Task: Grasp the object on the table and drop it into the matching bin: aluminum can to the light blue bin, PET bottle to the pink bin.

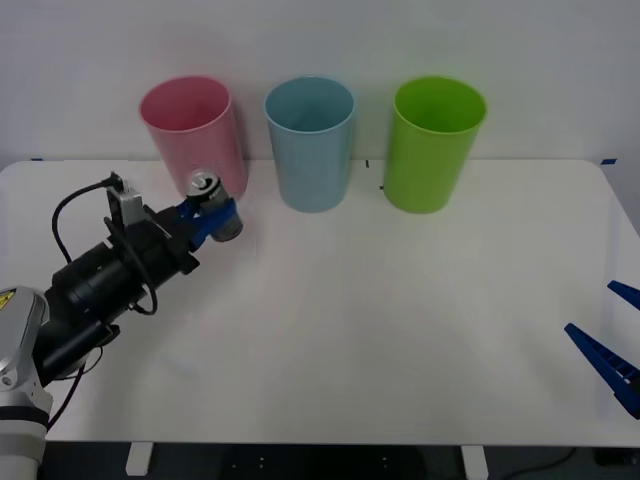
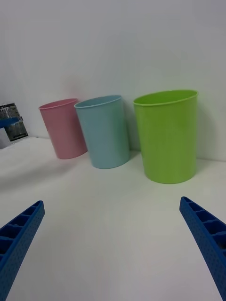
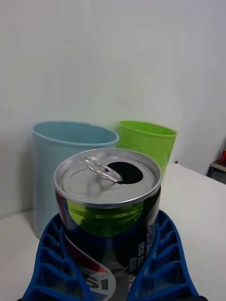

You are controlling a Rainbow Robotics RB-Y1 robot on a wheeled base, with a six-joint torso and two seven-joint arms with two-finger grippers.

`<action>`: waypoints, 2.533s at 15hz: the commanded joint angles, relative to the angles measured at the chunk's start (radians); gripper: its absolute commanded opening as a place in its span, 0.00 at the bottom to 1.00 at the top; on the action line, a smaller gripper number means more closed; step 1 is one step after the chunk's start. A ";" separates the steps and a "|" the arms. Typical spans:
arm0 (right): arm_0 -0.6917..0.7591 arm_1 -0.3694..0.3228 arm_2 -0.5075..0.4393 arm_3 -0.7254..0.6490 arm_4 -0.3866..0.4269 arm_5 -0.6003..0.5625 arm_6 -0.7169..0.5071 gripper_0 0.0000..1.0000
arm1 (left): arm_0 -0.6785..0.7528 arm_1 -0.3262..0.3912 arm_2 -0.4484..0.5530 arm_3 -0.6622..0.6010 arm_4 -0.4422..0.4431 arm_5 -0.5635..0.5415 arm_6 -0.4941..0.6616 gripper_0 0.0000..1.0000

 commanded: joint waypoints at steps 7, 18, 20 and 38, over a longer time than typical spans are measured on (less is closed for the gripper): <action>0.000 0.000 0.000 0.000 0.000 0.000 0.000 1.00 | -0.083 -0.001 -0.055 -0.144 -0.083 0.240 0.220 0.00; 0.000 0.000 0.000 0.000 0.000 0.000 0.000 1.00 | -0.422 -0.001 -0.077 0.181 -0.209 0.321 0.314 0.00; 0.000 0.000 0.000 0.000 0.000 0.000 0.000 1.00 | -0.489 -0.001 -0.085 0.262 -0.224 0.350 0.309 0.00; 0.000 0.000 0.000 0.000 0.000 0.000 0.000 1.00 | -0.727 -0.111 -0.192 0.503 -0.305 0.720 0.208 0.00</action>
